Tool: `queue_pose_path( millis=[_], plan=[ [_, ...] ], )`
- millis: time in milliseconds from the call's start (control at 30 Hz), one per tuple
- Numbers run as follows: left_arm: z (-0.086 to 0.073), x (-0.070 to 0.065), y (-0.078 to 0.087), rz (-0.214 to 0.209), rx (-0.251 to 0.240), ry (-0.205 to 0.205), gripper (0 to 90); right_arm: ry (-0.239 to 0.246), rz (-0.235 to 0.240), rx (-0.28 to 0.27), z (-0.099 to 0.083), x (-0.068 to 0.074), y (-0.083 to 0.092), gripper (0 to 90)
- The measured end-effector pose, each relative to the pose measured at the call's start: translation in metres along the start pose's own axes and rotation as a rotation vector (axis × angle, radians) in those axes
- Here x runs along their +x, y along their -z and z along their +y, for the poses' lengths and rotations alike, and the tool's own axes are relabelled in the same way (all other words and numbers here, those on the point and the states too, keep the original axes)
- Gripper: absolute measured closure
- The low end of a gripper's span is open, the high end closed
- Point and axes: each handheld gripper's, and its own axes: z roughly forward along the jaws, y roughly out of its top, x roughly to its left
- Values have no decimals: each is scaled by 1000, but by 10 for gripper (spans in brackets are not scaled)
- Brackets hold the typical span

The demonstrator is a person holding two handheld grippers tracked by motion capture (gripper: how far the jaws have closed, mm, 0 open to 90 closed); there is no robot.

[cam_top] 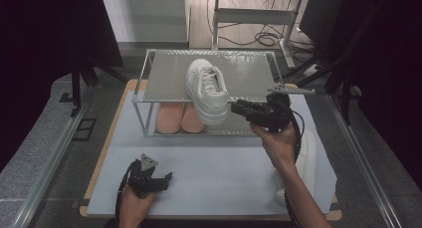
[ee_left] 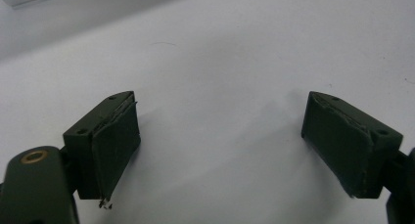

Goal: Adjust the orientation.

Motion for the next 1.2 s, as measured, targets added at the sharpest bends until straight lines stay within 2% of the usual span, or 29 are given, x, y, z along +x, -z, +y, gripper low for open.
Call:
queue_pose_path(
  millis=[233,333,400,467,533,867,1200],
  plan=[
    [0,0,0,1,-3,0,143,74,9,48,-16,16,-6,826],
    [0,0,0,1,-3,0,143,103,-16,64,-22,17,-8,866],
    [0,0,0,1,-3,0,143,105,-17,68,-24,16,-10,880],
    [0,0,0,1,2,-7,143,104,-3,74,-26,15,-12,883],
    [0,0,0,1,2,-6,144,118,-8,77,-28,17,-15,882],
    [0,0,0,2,1,-6,144,121,6,69,-26,25,-30,888],
    [0,0,0,2,1,-6,144,117,29,83,-22,31,-57,891]
  ],
)
